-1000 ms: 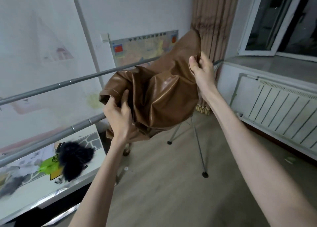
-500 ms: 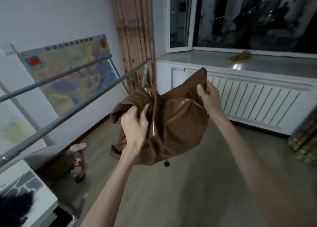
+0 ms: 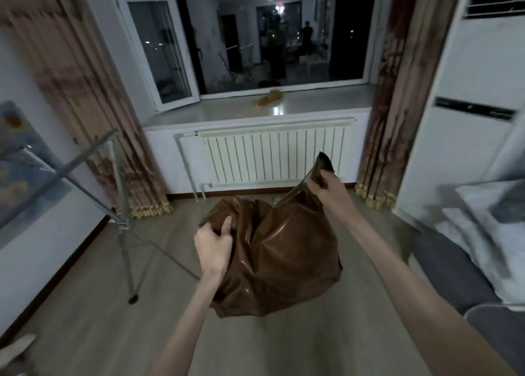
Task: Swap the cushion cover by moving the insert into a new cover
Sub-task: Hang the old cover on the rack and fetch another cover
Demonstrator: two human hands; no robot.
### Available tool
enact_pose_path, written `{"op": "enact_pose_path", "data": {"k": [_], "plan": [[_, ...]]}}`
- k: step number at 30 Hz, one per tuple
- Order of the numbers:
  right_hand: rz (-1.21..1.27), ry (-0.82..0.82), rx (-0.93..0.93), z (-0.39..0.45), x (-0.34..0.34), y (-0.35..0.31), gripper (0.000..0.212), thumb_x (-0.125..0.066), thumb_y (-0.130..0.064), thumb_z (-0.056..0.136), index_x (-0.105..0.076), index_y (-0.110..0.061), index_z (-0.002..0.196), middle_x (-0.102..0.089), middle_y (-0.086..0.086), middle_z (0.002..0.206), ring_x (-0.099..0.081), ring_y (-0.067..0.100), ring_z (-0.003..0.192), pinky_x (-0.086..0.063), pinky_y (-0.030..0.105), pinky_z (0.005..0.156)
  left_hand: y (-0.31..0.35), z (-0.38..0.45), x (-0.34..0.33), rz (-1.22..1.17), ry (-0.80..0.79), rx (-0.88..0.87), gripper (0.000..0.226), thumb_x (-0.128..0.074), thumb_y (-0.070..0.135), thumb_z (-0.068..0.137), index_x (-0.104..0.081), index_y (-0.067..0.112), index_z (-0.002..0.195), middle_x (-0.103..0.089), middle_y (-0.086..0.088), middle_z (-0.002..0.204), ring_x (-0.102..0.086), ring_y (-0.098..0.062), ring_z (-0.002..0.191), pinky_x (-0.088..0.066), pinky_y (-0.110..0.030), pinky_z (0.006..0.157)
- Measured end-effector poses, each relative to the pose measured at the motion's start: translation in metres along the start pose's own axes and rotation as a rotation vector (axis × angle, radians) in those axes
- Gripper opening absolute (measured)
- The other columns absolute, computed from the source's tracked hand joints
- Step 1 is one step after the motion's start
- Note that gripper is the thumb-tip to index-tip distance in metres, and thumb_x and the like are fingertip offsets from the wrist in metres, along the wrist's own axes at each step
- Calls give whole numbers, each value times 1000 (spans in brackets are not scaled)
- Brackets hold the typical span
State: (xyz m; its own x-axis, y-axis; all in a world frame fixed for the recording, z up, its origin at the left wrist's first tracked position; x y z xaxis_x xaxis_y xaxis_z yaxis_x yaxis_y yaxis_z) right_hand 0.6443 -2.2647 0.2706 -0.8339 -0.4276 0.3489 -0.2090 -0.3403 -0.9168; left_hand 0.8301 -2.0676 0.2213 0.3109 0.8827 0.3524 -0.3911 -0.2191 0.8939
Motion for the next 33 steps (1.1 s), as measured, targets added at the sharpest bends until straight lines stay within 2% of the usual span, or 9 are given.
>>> {"op": "enact_pose_path", "data": {"k": [5, 11, 15, 20, 22, 25, 28, 30, 33], "plan": [[-114, 105, -95, -63, 99, 50, 22, -57, -24, 94, -61, -3, 94, -68, 12, 91, -64, 24, 85, -51, 38, 78, 32, -73, -66, -26, -150, 56, 19, -68, 22, 88, -62, 11, 74, -69, -8, 80, -63, -22, 78, -48, -29, 74], [-152, 271, -296, -163, 224, 101, 20, -59, -23, 91, -55, -13, 74, -60, 11, 74, -58, 24, 71, -40, 34, 65, 62, -177, -135, -57, -410, 128, 27, -60, 22, 91, -64, -5, 93, -68, -14, 86, -65, -31, 84, -52, -37, 77], [-142, 412, -462, -251, 303, 129, 24, -57, -25, 90, -55, -18, 67, -64, 13, 68, -61, 23, 58, -50, 36, 62, 84, -262, -177, -69, -624, 113, 26, -58, 25, 92, -61, 5, 108, -66, -12, 100, -62, -30, 94, -51, -44, 87], [-42, 586, -636, -370, 383, 149, 20, -57, -24, 90, -55, -13, 73, -58, 5, 65, -58, 12, 38, -39, 14, 35, 115, -356, -228, -20, -863, 86, 35, -64, 20, 82, -64, 9, 114, -68, -9, 109, -63, -28, 104, -50, -44, 94], [-15, 671, -684, -414, 409, 153, 15, -58, -24, 90, -58, -12, 80, -60, 6, 72, -61, 18, 47, -43, 16, 37, 127, -389, -251, 36, -988, 33, 34, -63, 14, 80, -64, 4, 112, -69, -12, 109, -63, -29, 104, -50, -40, 93], [-2, 767, -706, -467, 438, 157, 13, -60, -23, 88, -58, -12, 81, -60, 6, 72, -63, 29, 58, -58, 36, 60, 148, -437, -275, 46, -1167, -60, 23, -63, 10, 79, -66, 11, 101, -69, -5, 100, -63, -23, 95, -46, -27, 76], [-10, 874, -701, -505, 462, 158, 14, -63, -19, 86, -58, -15, 74, -60, 3, 64, -60, 24, 53, -57, 34, 54, 156, -479, -303, 63, -1346, -107, 23, -59, 13, 72, -66, 18, 93, -68, 0, 87, -64, -24, 91, -45, -18, 62], [-19, 943, -695, -524, 473, 157, 15, -64, -14, 84, -59, -18, 70, -63, 3, 60, -60, 21, 48, -54, 27, 45, 156, -502, -323, 190, -1414, -76, 37, -60, 12, 78, -59, 7, 114, -65, -10, 109, -58, -25, 99, -45, -22, 76], [-44, 1032, -700, -542, 490, 158, 18, -65, -13, 75, -59, -12, 58, -63, 7, 55, -59, 23, 49, -48, 27, 45, 167, -545, -352, 279, -1539, -253, 61, -58, 19, 83, -42, 5, 140, -47, -15, 141, -46, -31, 128, -37, -38, 107]]}}
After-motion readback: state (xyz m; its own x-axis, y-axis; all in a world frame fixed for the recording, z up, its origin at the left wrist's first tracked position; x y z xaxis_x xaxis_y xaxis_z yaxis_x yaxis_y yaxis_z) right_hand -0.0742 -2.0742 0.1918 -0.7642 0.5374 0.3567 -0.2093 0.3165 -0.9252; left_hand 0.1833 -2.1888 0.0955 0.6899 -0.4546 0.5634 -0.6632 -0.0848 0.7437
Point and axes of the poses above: each hand's wrist, its own z-axis towards the middle knuckle, its own x-axis out of the back of the hand, y = z × x, the point moved 2 cm from there along z, towards the middle knuckle
